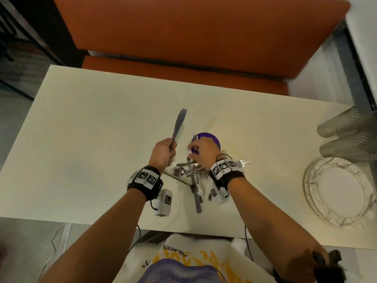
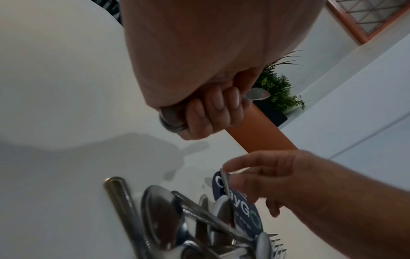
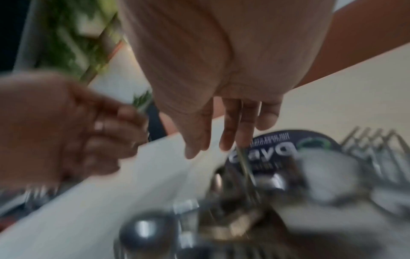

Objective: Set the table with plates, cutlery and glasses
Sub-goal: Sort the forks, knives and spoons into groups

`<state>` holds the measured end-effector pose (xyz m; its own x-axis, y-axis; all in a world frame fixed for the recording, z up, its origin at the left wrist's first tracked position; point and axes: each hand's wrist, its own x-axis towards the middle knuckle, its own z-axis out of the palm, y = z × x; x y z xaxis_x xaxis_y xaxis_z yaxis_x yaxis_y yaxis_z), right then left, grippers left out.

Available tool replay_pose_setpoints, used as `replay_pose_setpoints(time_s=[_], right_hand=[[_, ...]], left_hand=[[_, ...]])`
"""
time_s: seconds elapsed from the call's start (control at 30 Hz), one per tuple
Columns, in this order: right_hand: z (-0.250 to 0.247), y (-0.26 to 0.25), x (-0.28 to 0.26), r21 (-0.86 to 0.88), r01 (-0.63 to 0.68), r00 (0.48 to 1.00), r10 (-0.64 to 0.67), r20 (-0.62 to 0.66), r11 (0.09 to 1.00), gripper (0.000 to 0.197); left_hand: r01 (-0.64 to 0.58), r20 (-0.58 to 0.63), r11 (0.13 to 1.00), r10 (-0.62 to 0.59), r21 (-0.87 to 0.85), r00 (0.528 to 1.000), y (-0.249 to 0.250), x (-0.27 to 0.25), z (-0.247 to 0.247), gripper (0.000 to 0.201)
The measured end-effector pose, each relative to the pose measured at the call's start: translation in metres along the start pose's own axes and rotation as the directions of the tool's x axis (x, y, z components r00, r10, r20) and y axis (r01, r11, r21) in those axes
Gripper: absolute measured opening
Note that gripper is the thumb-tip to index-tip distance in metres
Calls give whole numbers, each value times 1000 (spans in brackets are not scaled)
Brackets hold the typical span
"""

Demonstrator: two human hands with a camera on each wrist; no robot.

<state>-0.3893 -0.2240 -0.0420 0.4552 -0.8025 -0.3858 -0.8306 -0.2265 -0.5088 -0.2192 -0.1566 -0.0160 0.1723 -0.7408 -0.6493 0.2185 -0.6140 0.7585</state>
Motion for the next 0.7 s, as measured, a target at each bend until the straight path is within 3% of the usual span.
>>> replay_pose_setpoints(time_s=[0.07, 0.13, 0.33, 0.43, 0.53, 0.7], right_hand=[[14, 2, -5, -186, 29, 997, -16, 70, 982, 29], [20, 5, -9, -254, 52, 995, -29, 93, 966, 26], [24, 16, -18, -255, 71, 992, -42, 118, 964, 22], [23, 15, -19, -262, 59, 997, -46, 58, 963, 18], [21, 7, -14, -295, -15, 1000, 14, -6, 955, 26], [28, -11, -3, -496, -132, 979, 191, 70, 858, 49]], left_hand=[[29, -16, 999, -30, -28, 999, -6, -1, -4, 33], [47, -26, 998, -48, -45, 998, -10, -2, -6, 35], [79, -20, 994, -81, -76, 997, -15, -4, -7, 36], [84, -16, 993, -86, -80, 996, -15, -5, -7, 37], [80, -14, 993, -82, -90, 997, -13, -7, -7, 36], [56, -13, 996, -57, -75, 998, -15, -10, -11, 36]])
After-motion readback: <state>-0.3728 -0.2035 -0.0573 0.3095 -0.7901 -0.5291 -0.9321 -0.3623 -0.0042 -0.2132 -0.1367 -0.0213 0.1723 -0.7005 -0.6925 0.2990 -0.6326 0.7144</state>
